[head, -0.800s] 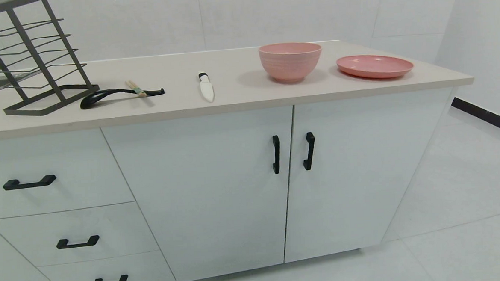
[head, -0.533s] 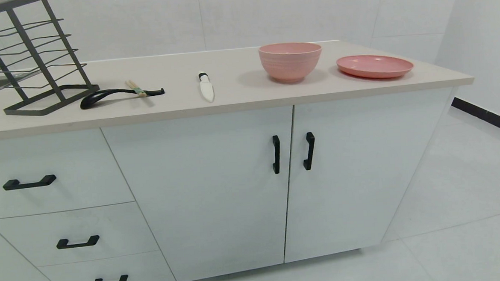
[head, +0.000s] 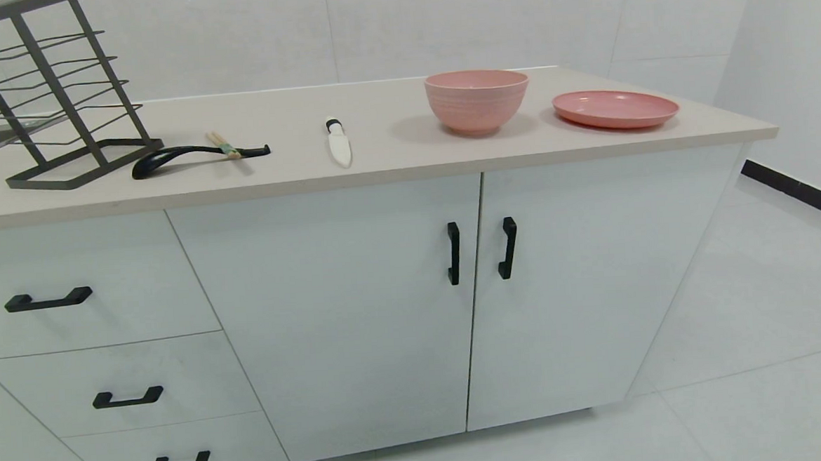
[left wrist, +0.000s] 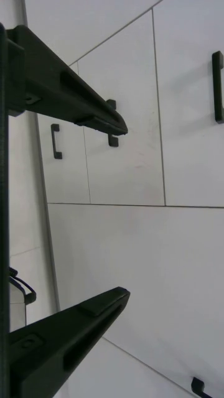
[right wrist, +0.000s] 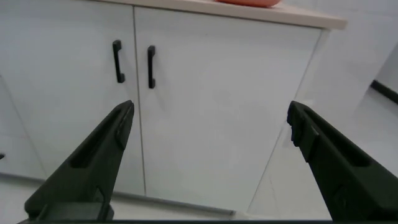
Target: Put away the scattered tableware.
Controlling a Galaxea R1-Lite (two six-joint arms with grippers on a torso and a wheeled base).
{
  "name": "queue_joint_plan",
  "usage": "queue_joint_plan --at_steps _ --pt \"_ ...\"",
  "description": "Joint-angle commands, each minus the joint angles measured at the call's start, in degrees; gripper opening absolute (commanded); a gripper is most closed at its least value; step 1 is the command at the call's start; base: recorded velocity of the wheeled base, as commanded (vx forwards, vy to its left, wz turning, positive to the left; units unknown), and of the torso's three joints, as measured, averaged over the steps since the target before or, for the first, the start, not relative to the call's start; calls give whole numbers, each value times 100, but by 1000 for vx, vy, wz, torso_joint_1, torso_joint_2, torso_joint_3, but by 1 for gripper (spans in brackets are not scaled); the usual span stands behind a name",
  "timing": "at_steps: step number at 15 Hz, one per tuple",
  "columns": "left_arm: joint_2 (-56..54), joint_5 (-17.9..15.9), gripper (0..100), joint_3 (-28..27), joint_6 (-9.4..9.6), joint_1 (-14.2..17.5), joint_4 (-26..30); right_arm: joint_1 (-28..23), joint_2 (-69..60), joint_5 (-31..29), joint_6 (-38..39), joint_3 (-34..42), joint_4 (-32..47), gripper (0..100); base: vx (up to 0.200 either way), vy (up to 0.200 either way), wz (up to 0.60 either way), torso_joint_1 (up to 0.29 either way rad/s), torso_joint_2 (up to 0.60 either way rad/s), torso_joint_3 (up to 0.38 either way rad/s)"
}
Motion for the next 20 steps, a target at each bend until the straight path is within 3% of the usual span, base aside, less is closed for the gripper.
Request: queue_joint_plan --at_steps 1,6,9,12,14,16,20 --pt "7 0 100 0 -1 1 -4 369 992 100 -12 -186 -22 100 0 0 0 0 0 0" --pt "7 -9 100 0 26 1 4 1116 3014 74 -21 -670 -268 100 0 0 0 0 0 0" --pt "7 -9 100 0 61 1 4 1450 4420 65 -161 -1100 -971 100 0 0 0 0 0 0" --pt "7 -9 100 0 61 9 4 1977 6028 109 -487 -1478 -2175 100 0 0 0 0 0 0" --pt "7 -9 100 0 52 1 4 2267 6687 118 -531 -1988 -2333 100 0 0 0 0 0 0" --pt "7 -9 100 0 43 1 4 2364 6898 241 -557 -2041 -2386 100 0 0 0 0 0 0" --pt "7 -35 100 0 35 1 4 2434 7768 320 -680 -1935 -3203 100 0 0 0 0 0 0"
